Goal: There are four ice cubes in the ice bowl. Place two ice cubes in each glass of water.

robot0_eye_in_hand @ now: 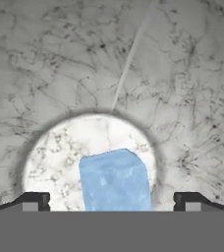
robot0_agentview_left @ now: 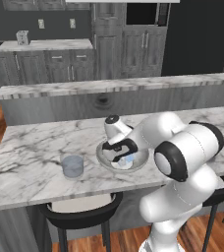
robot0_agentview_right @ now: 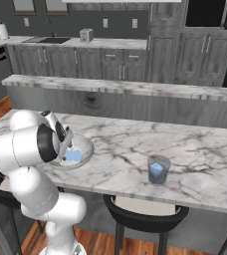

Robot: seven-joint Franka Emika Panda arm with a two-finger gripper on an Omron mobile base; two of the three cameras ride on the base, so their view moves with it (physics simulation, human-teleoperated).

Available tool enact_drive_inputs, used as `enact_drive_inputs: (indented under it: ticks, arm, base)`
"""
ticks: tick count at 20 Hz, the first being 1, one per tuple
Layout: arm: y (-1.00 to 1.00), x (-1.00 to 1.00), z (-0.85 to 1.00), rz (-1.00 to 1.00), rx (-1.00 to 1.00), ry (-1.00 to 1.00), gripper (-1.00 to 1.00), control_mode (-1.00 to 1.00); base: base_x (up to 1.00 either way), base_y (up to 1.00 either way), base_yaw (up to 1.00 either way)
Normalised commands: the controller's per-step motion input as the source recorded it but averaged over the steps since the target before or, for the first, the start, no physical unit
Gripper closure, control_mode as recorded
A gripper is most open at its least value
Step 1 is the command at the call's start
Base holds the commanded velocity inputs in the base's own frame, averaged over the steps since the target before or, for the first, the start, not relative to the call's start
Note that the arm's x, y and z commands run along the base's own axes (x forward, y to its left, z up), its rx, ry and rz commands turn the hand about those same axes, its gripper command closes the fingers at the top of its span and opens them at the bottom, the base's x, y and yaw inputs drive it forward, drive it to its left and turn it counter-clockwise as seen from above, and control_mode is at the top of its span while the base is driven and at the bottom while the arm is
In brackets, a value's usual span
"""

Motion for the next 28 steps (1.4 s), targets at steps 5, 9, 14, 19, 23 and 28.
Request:
enact_drive_inputs:
  ticks: [5, 9, 14, 19, 23, 28]
  arm:
    - [0.0, 0.05, -0.15, 0.07, 0.0, 0.0, -1.0, -1.0]
    - [0.0, 0.0, -0.2, 0.03, 0.0, 0.0, -1.0, -1.0]
    - [-0.02, 0.0, -0.16, 0.01, 0.0, 0.0, -1.0, -1.0]
    - [-0.08, 0.0, -0.15, 0.0, 0.0, 0.0, -1.0, -1.0]
    - [-0.04, 0.0, -0.13, 0.0, 0.0, 0.0, 1.0, -1.0]
    - [-0.15, 0.0, -0.15, 0.0, 0.0, 0.0, 1.0, -1.0]
  base:
    - [0.0, 0.0, 0.0]
    - [0.0, 0.0, 0.0]
    - [0.0, 0.0, 0.0]
    - [0.0, 0.0, 0.0]
    - [0.0, 0.0, 0.0]
    - [0.0, 0.0, 0.0]
